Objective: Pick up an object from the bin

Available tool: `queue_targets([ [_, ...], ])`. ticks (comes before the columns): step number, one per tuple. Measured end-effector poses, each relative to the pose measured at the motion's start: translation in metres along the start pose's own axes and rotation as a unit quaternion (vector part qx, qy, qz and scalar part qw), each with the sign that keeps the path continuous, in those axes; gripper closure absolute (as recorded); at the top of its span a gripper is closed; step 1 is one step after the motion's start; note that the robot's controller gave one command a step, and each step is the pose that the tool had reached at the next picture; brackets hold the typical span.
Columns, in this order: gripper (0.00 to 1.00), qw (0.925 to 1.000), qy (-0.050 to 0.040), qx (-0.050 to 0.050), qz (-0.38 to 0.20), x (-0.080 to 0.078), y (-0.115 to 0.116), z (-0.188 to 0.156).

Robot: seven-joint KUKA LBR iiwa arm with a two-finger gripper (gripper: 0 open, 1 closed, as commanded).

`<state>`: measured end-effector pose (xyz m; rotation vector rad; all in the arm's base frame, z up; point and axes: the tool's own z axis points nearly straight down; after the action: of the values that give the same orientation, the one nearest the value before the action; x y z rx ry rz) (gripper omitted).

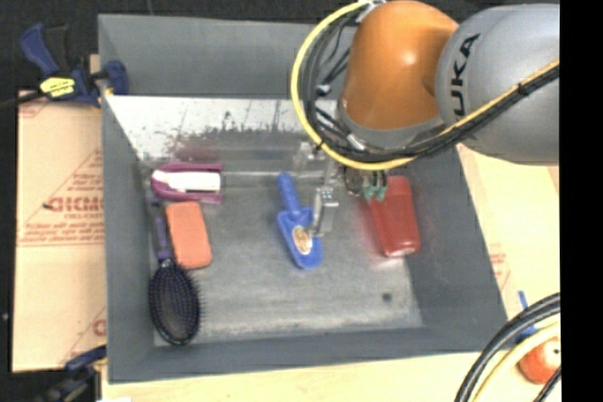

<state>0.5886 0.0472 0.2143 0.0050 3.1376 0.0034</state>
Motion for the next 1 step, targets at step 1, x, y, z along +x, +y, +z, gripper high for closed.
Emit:
queue_targets([
  [1,0.00,1.0000,0.0000,0.000,0.000,0.0000,0.0000,0.0000],
])
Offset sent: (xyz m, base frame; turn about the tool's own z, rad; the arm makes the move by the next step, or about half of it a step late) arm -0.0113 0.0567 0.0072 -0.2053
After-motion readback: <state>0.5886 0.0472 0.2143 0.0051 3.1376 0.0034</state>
